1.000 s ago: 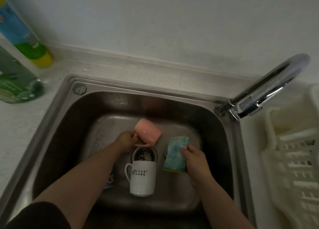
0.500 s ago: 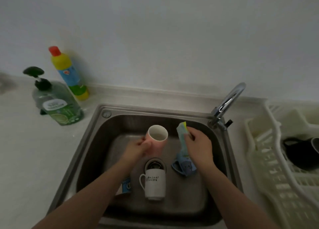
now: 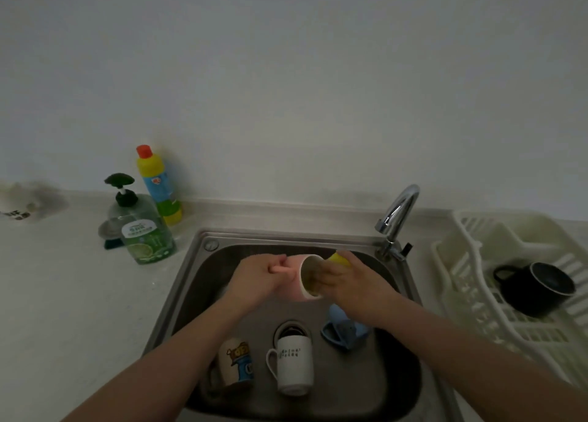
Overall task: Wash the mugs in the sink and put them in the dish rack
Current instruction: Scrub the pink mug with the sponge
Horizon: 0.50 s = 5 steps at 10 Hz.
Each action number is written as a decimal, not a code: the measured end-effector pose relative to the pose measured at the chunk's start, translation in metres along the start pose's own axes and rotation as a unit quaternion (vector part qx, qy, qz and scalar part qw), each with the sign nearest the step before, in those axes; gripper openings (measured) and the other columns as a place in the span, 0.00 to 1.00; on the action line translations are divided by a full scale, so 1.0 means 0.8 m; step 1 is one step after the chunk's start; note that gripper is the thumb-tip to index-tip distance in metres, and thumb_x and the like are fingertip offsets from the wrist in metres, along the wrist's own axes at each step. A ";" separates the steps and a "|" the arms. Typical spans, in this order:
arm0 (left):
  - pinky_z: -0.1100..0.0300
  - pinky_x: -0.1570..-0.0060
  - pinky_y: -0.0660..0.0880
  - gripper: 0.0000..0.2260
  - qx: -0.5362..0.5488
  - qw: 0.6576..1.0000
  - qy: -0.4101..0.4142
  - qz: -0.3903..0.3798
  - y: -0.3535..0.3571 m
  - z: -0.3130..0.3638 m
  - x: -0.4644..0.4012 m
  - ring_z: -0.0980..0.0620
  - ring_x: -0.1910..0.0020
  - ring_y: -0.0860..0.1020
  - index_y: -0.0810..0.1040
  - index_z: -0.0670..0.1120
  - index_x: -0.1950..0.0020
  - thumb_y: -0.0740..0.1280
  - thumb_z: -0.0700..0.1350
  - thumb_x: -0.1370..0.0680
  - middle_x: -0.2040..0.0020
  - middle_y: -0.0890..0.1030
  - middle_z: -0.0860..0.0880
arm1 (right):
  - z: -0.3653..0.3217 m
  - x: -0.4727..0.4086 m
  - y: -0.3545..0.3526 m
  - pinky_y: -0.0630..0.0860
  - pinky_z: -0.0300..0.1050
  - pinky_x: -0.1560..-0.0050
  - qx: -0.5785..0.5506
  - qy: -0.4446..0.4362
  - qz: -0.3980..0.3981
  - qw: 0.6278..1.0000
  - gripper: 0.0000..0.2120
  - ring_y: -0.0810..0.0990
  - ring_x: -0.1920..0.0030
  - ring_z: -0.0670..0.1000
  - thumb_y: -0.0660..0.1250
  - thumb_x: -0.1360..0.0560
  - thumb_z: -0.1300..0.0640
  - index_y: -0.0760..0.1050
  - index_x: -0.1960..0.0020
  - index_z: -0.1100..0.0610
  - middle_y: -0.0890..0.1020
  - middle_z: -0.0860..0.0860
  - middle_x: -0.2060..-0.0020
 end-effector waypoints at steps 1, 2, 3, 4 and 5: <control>0.51 0.36 0.73 0.15 -0.026 1.000 -0.002 0.017 0.004 0.003 0.002 0.51 0.42 0.78 0.80 0.48 0.37 0.66 0.47 0.22 0.39 0.81 0.49 | 0.004 -0.008 0.008 0.57 0.62 0.31 0.078 0.028 -0.056 0.995 0.21 0.63 0.28 0.55 0.71 0.29 0.54 0.76 0.36 0.50 0.74 0.51 0.32; 0.54 0.40 0.74 0.14 -0.032 0.997 -0.012 0.067 0.004 0.003 0.008 0.50 0.45 0.79 0.80 0.47 0.37 0.65 0.47 0.21 0.43 0.82 0.47 | -0.018 -0.011 -0.013 0.65 0.51 0.38 -0.177 0.149 -0.027 0.972 0.15 0.72 0.40 0.54 0.63 0.24 0.58 0.75 0.38 0.54 0.77 0.52 0.41; 0.58 0.47 0.74 0.13 -0.034 0.997 0.008 0.073 0.018 0.002 0.026 0.52 0.49 0.78 0.80 0.45 0.38 0.65 0.45 0.22 0.47 0.82 0.49 | -0.019 0.003 0.005 0.75 0.42 0.51 -0.736 0.356 -0.009 0.576 0.08 0.78 0.55 0.48 0.60 0.21 0.61 0.77 0.46 0.58 0.80 0.51 0.53; 0.58 0.43 0.75 0.18 0.023 0.999 0.006 0.045 0.031 0.000 0.036 0.54 0.45 0.78 0.78 0.48 0.33 0.66 0.48 0.23 0.44 0.81 0.52 | -0.027 0.008 0.016 0.79 0.49 0.53 -0.879 0.394 0.079 0.258 0.10 0.82 0.56 0.54 0.61 0.22 0.63 0.78 0.45 0.64 0.82 0.59 0.54; 0.57 0.43 0.74 0.22 0.051 0.998 0.024 0.023 0.018 0.006 0.032 0.52 0.45 0.78 0.80 0.47 0.36 0.65 0.52 0.28 0.49 0.80 0.54 | -0.038 0.003 -0.002 0.76 0.49 0.42 -0.696 0.286 0.013 0.658 0.13 0.79 0.47 0.53 0.62 0.22 0.65 0.75 0.39 0.57 0.80 0.55 0.46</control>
Point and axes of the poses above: each hand's wrist, its own x-axis away from the middle knuckle, its own y-axis out of the palm, z = x × y, the point moved 9 cm from there along -x, towards the middle knuckle
